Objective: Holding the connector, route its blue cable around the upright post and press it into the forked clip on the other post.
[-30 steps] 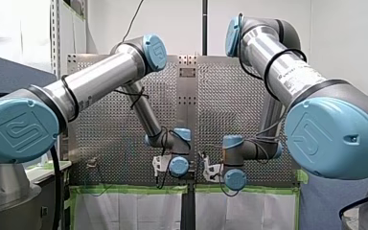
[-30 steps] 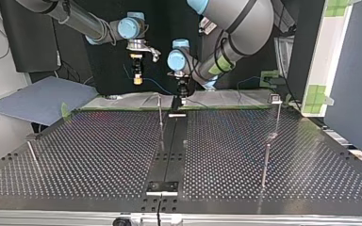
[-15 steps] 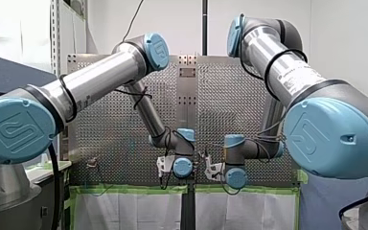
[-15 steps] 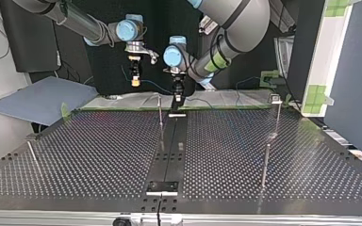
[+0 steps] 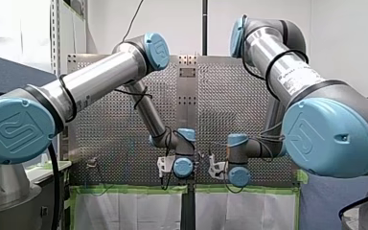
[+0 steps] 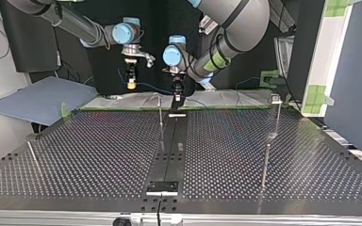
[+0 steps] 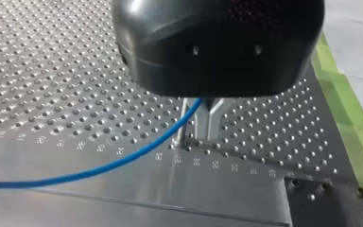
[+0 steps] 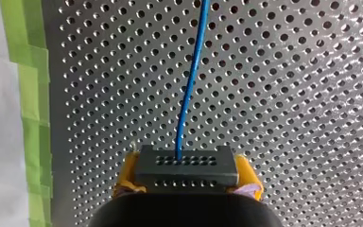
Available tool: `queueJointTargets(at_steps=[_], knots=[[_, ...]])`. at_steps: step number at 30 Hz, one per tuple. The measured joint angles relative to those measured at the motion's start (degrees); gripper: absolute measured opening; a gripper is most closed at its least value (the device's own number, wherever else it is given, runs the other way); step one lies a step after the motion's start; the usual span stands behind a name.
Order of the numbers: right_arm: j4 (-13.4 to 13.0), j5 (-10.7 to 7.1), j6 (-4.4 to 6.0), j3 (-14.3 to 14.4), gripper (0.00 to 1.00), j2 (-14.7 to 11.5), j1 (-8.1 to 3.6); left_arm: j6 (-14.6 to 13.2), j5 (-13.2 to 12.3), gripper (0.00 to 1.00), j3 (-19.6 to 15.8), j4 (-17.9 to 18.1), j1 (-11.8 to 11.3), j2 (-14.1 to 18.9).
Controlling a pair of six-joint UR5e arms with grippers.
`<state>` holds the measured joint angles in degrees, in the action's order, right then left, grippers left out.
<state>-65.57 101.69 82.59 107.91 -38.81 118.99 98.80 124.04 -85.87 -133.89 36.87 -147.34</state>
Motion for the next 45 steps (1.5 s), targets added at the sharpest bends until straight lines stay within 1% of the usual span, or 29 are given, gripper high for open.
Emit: queueJointTargets(at_steps=[11, 15, 21, 28, 38, 41, 45], knots=[[-0.2, -3.19, -0.14, -0.4, 0.00, 0.0, -1.43, 0.1, -0.2, 0.00, 0.0, 0.2, 0.7, 0.0], [-0.1, -3.88, -0.30, -0.6, 0.00, -0.1, -1.79, 0.0, -0.2, 0.00, 0.3, 0.3, 1.1, 0.1], [0.0, -4.12, -0.58, -0.7, 0.00, -0.1, -2.17, -0.1, -0.1, 0.00, 0.8, 0.2, 1.6, 0.4], [-0.1, -4.13, -0.65, -0.8, 0.00, -0.1, -2.73, 0.1, 0.1, 0.00, 0.8, 0.1, 1.9, 0.6], [-0.4, -4.15, -0.66, -0.8, 0.00, -0.1, -4.46, 0.7, -0.1, 0.00, 0.8, 0.2, 1.8, 0.7], [-0.5, -4.29, -0.72, -0.8, 0.00, -0.1, -4.88, 0.8, -0.6, 0.00, 0.8, 0.5, 1.7, 0.7], [-0.5, -4.69, -0.80, -0.8, 0.00, -0.1, -5.19, 0.8, -1.8, 0.00, 0.8, 1.0, 1.5, 0.7]])
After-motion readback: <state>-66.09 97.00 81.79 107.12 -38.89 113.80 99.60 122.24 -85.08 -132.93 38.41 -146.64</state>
